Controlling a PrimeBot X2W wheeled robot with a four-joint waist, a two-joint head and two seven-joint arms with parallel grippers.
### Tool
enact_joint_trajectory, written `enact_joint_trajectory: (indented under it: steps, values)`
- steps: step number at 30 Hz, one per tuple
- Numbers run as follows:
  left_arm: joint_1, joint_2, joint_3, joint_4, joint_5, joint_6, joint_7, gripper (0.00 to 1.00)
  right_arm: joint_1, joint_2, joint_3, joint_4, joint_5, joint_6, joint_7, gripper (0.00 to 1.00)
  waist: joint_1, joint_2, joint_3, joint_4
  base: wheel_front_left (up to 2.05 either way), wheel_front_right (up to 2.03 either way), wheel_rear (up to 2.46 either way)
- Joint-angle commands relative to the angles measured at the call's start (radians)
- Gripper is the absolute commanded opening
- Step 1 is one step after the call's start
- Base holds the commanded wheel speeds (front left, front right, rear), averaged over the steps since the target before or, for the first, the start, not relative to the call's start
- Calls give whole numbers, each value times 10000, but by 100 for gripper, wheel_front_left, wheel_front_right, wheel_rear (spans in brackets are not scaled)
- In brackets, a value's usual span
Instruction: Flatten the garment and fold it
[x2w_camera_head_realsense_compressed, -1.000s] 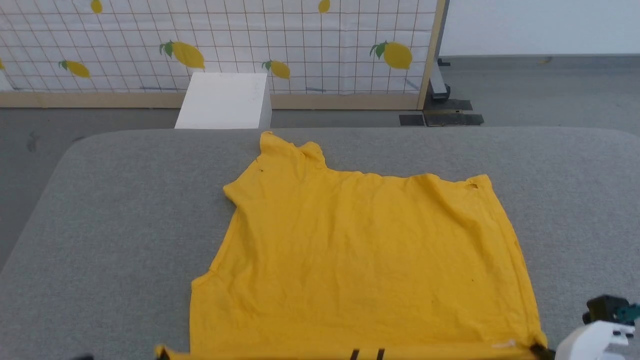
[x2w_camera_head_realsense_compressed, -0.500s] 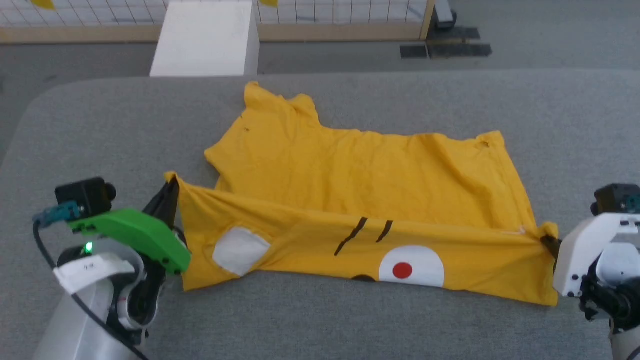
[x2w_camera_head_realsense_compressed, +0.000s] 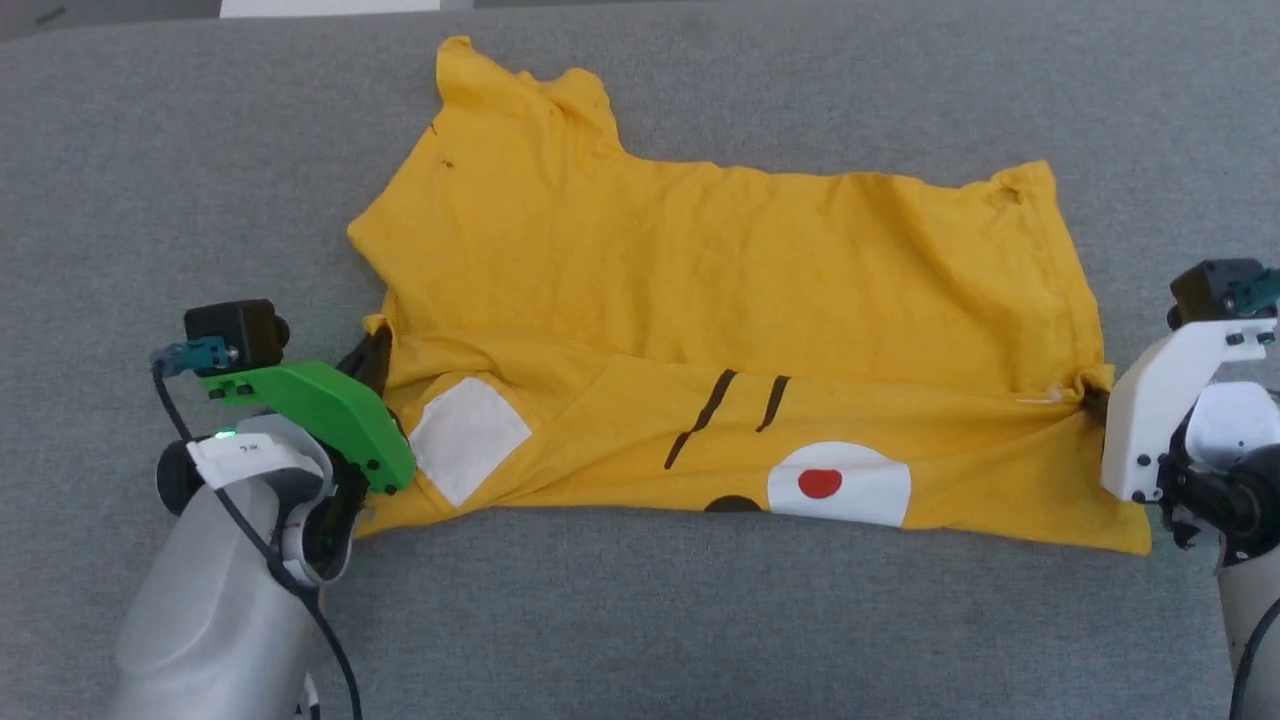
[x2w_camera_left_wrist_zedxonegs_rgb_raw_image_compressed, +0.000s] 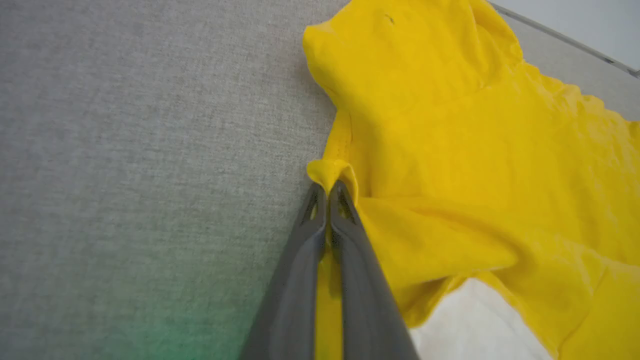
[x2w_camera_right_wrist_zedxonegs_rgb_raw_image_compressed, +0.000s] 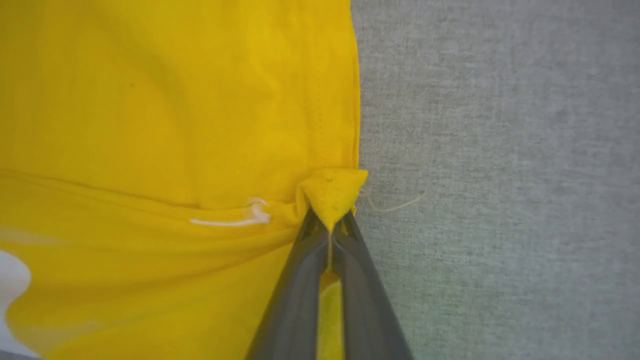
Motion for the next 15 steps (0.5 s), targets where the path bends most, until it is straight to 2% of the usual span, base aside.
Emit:
enact_joint_trajectory:
  steps: [1, 2, 3, 5, 9, 12, 15]
  values:
    - [-280, -81, 23, 200, 50, -97, -153, 0, 175, 103, 140, 357, 36, 27, 119, 6, -1, 0, 182, 4, 0, 0, 0]
    - [-365, -166, 60, 360, -10, -142, -278, 37, 183, 98, 154, 364, 94, 27, 76, 62, -1, 0, 140, 24, 0, 0, 0]
    - [-442, -212, 67, 479, -7, -178, -410, 100, 202, 95, 139, 368, 171, 27, 23, 100, -1, 0, 66, 50, 0, 0, 0]
    - [-558, -286, 295, 573, -21, -245, -1177, 100, 412, 147, -120, 185, 500, 27, -396, 100, -1, 0, -399, 153, 0, 0, 0]
    - [-41, -214, 559, 198, -37, -59, -1723, 100, 973, 213, -377, -153, 740, 27, -647, 100, -1, 0, -1034, 229, 0, 0, 0]
    - [729, -27, 542, -179, -1, 287, -1412, 100, 1453, 271, -614, -462, 871, 27, -747, 100, -1, 0, -1462, 269, 0, 0, 0]
    - [1711, 125, 383, -681, -144, 886, -257, 100, 1947, 339, -874, -841, 913, 27, -764, 100, -1, 0, -1822, 328, 0, 0, 0]
